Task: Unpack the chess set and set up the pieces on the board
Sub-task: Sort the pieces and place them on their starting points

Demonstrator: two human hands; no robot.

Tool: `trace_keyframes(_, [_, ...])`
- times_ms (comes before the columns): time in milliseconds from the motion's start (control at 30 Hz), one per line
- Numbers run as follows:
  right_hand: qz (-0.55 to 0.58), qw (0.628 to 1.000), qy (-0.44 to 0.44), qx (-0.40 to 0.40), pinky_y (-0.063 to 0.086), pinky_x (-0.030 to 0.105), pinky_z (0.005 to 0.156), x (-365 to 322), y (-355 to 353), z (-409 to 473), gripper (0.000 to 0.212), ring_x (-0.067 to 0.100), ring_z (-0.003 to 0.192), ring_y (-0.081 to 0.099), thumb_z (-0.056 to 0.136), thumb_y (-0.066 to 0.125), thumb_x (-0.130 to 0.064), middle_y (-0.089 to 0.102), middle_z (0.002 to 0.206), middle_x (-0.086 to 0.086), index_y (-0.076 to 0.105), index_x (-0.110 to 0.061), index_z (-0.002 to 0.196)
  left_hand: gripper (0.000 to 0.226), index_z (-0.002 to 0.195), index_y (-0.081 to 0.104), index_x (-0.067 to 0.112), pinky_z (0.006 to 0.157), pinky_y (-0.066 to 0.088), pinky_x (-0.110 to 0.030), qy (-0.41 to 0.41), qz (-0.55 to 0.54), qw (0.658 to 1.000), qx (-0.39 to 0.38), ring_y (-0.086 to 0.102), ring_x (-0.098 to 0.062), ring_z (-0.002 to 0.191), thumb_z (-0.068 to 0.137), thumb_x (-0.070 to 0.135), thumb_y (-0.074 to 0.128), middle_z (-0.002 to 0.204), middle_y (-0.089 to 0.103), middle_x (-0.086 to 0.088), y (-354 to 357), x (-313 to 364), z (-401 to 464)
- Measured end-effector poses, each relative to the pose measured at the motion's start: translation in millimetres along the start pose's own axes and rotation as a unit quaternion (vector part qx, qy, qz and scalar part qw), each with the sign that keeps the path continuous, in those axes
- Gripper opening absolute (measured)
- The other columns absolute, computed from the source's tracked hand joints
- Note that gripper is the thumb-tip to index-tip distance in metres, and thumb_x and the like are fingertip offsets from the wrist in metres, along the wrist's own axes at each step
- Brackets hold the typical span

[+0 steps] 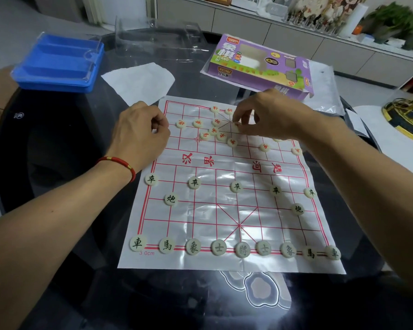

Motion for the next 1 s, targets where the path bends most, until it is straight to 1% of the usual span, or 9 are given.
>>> trace_keyframes(67, [-0.002, 1.0, -0.007, -0.003, 0.048, 0.014, 0.074, -1, -3, -14, 0.03, 0.01, 0.089, 0.065, 0.09, 0.075, -0.02, 0.073, 0.115, 0.002, 0.072, -0.016, 0.119, 0.01, 0.099, 0.069, 0.009, 0.075, 0.043, -0.024, 0.001, 0.002, 1.0, 0.002, 0.055, -0.016, 0.089, 0.093, 0.017, 0.065, 0.109, 0.062, -0.009, 0, 0, 0])
trace_keyframes(167, [-0.018, 1.0, -0.023, -0.001, 0.058, 0.026, 0.078, -6, -3, -34, 0.029, 0.013, 0.09, 0.068, 0.09, 0.075, -0.022, 0.073, 0.114, 0.002, 0.072, -0.017, 0.119, 0.011, 0.1, 0.069, 0.009, 0.075, 0.042, -0.024, 0.003, 0.006, 1.0, 0.003, 0.054, -0.016, 0.09, 0.093, 0.017, 0.065, 0.11, 0.062, -0.01, -1, 1, 1])
trace_keyframes(233, [-0.023, 0.999, -0.032, 0.017, 0.059, 0.029, 0.076, -10, -3, -41, 0.028, 0.012, 0.086, 0.065, 0.09, 0.074, -0.022, 0.073, 0.112, 0.002, 0.072, -0.016, 0.118, 0.011, 0.1, 0.069, 0.009, 0.076, 0.043, -0.025, 0.004, 0.007, 1.0, 0.003, 0.054, -0.016, 0.091, 0.093, 0.016, 0.065, 0.11, 0.062, -0.01, -1, 2, 0])
trace_keyframes(367, [0.004, 0.997, -0.047, 0.066, 0.045, 0.012, 0.068, -24, -9, -40, 0.028, 0.005, 0.083, 0.058, 0.092, 0.072, -0.02, 0.072, 0.114, 0.004, 0.072, -0.014, 0.119, 0.011, 0.101, 0.07, 0.01, 0.075, 0.042, -0.022, 0.002, -0.001, 1.0, 0.005, 0.054, -0.015, 0.087, 0.092, 0.015, 0.065, 0.108, 0.063, -0.008, -2, 2, -1])
trace_keyframes(400, [0.015, 0.995, -0.057, 0.079, 0.045, 0.01, 0.067, -30, -10, -40, 0.028, 0.004, 0.082, 0.057, 0.093, 0.071, -0.021, 0.071, 0.114, 0.004, 0.072, -0.014, 0.119, 0.012, 0.102, 0.07, 0.011, 0.073, 0.041, -0.019, 0.004, -0.003, 1.0, 0.011, 0.054, -0.014, 0.086, 0.092, 0.014, 0.065, 0.106, 0.063, -0.007, -4, 2, -1])
trace_keyframes(500, [0.023, 0.991, -0.088, 0.102, 0.058, 0.026, 0.068, -49, -3, -38, 0.026, 0.006, 0.082, 0.059, 0.093, 0.07, -0.023, 0.07, 0.111, 0.001, 0.072, -0.018, 0.119, 0.012, 0.102, 0.07, 0.012, 0.073, 0.04, -0.018, 0.036, -0.002, 0.999, 0.038, 0.052, -0.013, 0.082, 0.091, 0.012, 0.066, 0.099, 0.059, -0.003, -13, 11, -3])
trace_keyframes(600, [0.009, 0.992, -0.09, 0.09, 0.06, 0.037, 0.071, -60, 12, -29, 0.029, 0.012, 0.09, 0.063, 0.093, 0.07, -0.025, 0.067, 0.113, -0.002, 0.07, -0.024, 0.122, 0.011, 0.1, 0.071, 0.012, 0.078, 0.043, -0.025, 0.083, -0.005, 0.995, 0.049, 0.049, -0.012, 0.082, 0.09, 0.013, 0.066, 0.092, 0.057, 0.001, -18, 27, -2])
trace_keyframes(800, [-0.001, 0.993, -0.096, 0.064, 0.057, 0.038, 0.074, -74, 24, -10, 0.037, 0.019, 0.099, 0.063, 0.095, 0.067, -0.019, 0.062, 0.117, -0.001, 0.065, -0.028, 0.131, 0.013, 0.102, 0.071, 0.016, 0.083, 0.036, -0.023, 0.102, -0.001, 0.995, 0.003, 0.046, -0.011, 0.089, 0.09, 0.013, 0.067, 0.094, 0.058, 0.003, -8, 37, -5])
trace_keyframes(1000, [-0.015, 0.993, -0.052, 0.107, 0.056, 0.037, 0.066, -49, 19, -14, 0.033, 0.02, 0.094, 0.064, 0.094, 0.063, -0.019, 0.063, 0.117, -0.001, 0.068, -0.026, 0.126, 0.022, 0.11, 0.073, 0.026, 0.085, 0.038, -0.027, 0.16, 0.026, 0.984, -0.079, 0.045, -0.011, 0.099, 0.09, 0.018, 0.07, 0.102, 0.064, 0.005, 3, 39, -10])
Point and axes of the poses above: each hand's wrist, its own z-axis towards the middle knuckle, its own y-axis out of the palm, x = y × z, the point moved 5 cm from there along z, towards the middle knuckle
